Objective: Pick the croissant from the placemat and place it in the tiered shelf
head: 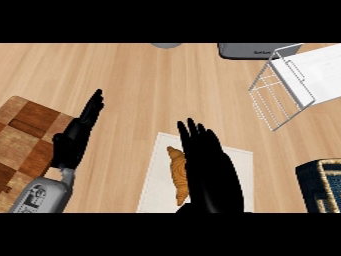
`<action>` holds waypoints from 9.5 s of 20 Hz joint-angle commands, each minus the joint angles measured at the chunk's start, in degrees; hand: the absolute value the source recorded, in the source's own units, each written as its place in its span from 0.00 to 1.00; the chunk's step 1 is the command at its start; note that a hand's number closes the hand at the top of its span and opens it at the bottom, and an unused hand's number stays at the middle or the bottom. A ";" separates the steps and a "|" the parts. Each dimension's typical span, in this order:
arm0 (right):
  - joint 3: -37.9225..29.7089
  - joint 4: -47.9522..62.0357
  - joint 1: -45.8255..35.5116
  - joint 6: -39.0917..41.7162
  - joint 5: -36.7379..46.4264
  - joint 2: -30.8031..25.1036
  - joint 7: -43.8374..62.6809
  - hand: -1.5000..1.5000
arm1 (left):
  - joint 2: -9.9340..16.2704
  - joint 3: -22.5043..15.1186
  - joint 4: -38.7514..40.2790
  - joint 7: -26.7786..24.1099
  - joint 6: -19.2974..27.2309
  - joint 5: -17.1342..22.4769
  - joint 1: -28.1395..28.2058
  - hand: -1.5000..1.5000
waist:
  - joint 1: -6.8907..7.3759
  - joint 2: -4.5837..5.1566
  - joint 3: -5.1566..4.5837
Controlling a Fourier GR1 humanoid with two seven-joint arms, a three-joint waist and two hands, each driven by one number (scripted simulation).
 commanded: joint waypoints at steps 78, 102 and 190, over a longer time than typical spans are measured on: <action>7.71 33.77 -0.84 -10.01 9.70 7.78 -0.07 1.00 | -8.03 9.15 0.88 -1.10 -8.11 -9.36 1.34 0.50 | 0.13 0.25 0.14; -25.31 -24.07 34.79 -17.99 -28.05 -32.37 -46.85 1.00 | -7.63 10.66 -3.51 3.94 -8.11 -9.24 1.36 0.50 | -1.60 -0.05 0.17; -68.40 70.30 -33.11 -24.17 -27.38 -33.03 -74.60 0.00 | -10.54 14.05 -1.08 1.06 -13.11 -12.89 0.60 0.50 | 0.72 0.47 0.16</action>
